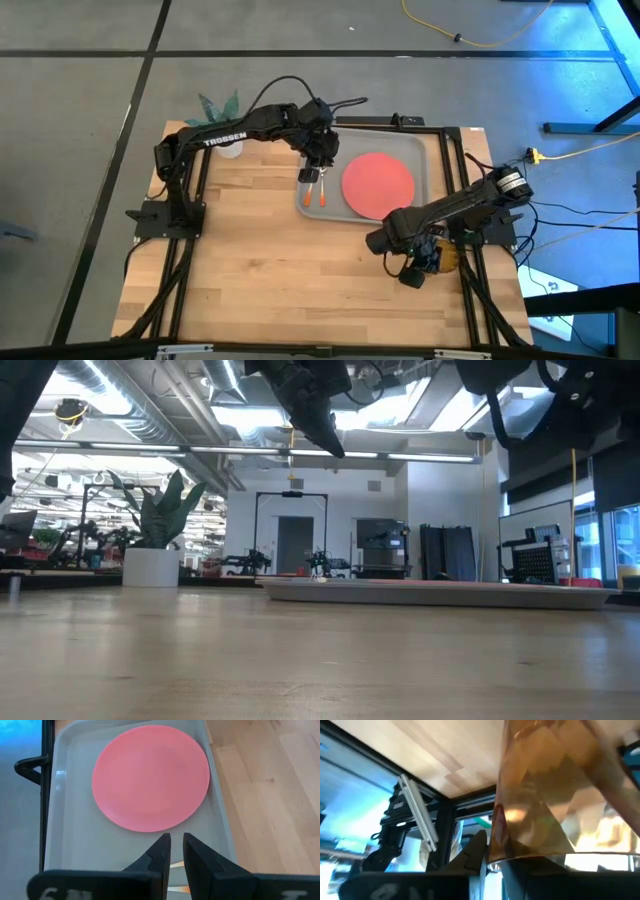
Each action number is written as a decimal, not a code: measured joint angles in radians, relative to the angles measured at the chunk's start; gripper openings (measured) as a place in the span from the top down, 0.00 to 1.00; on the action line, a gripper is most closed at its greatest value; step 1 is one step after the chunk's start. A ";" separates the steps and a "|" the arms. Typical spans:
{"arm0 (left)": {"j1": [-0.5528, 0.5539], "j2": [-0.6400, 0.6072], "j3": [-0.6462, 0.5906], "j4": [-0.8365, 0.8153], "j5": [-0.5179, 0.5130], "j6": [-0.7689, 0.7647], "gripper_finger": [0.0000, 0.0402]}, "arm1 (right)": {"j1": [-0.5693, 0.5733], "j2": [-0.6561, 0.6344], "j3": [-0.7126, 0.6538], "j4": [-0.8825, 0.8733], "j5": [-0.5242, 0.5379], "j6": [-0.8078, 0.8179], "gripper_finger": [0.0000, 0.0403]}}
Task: Pick and place plate/cup/fork/spoon on tray
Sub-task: Remove the orange glass from the gray serving tray, then put the orange glass on the top right of the pink plate
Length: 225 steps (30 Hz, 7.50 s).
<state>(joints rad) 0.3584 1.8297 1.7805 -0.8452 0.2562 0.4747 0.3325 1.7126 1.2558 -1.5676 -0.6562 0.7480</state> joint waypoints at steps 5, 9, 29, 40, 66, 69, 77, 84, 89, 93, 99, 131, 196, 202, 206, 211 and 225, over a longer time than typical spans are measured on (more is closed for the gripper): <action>0.000 0.000 0.000 0.000 0.000 0.000 0.89 | 0.000 0.000 0.047 0.000 0.014 0.006 0.87; 0.000 0.000 0.000 0.000 0.000 0.000 0.89 | 0.000 0.000 0.089 -0.001 0.013 0.032 0.86; -0.017 0.000 0.000 0.002 -0.003 0.132 0.89 | 0.023 -0.272 0.248 -0.005 0.124 0.482 0.86; -0.112 0.000 0.000 0.065 -0.003 0.344 0.89 | 0.145 -0.320 0.498 -0.002 0.582 0.600 0.86; -0.146 0.000 0.000 0.147 -0.009 0.234 0.89 | 0.169 -0.361 0.326 -0.001 0.546 0.499 0.79; -0.145 0.000 0.000 0.147 -0.009 0.234 0.89 | 0.154 -0.409 0.205 -0.004 0.480 0.417 0.79; -0.145 0.000 0.000 0.147 -0.010 0.228 0.89 | 0.088 -0.518 -0.010 -0.004 0.470 0.251 0.79; -0.145 0.000 0.000 0.151 -0.011 0.208 0.89 | 0.040 -0.555 -0.117 0.039 0.404 0.181 0.79; -0.145 0.000 0.000 0.153 -0.026 0.208 0.89 | 0.037 -0.558 -0.152 0.058 0.394 0.141 0.79; -0.145 0.000 0.000 0.159 -0.067 0.209 0.89 | 0.037 -0.558 -0.178 0.062 0.396 0.135 0.79; -0.145 0.000 0.000 0.161 -0.089 0.215 0.89 | 0.037 -0.558 -0.195 0.122 0.392 0.134 0.79; -0.145 0.000 0.000 0.159 -0.091 0.208 0.89 | 0.037 -0.555 -0.346 0.250 0.362 0.036 0.90; -0.095 -0.131 0.000 -0.131 -0.134 0.260 0.89 | -1.438 0.099 0.380 0.002 0.647 -0.459 0.98; -0.081 -0.131 0.000 -0.131 -0.134 0.260 0.89 | -1.439 0.123 0.380 0.024 0.647 -0.471 0.98; -0.081 -0.131 0.000 -0.131 -0.135 0.260 0.89 | -1.439 0.142 0.380 0.037 0.629 -0.495 0.98; -0.079 -0.131 0.000 -0.131 -0.142 0.261 0.89 | -1.439 0.150 0.380 0.042 0.628 -0.499 0.96; -0.061 -0.131 0.000 -0.128 -0.145 0.261 0.89 | -1.439 0.147 0.394 -0.002 0.635 -0.475 0.82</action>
<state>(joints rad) 0.2970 1.6989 1.7805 -0.9733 0.1116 0.7357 -1.1061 1.8599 1.6503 -1.5700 -0.0210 0.2726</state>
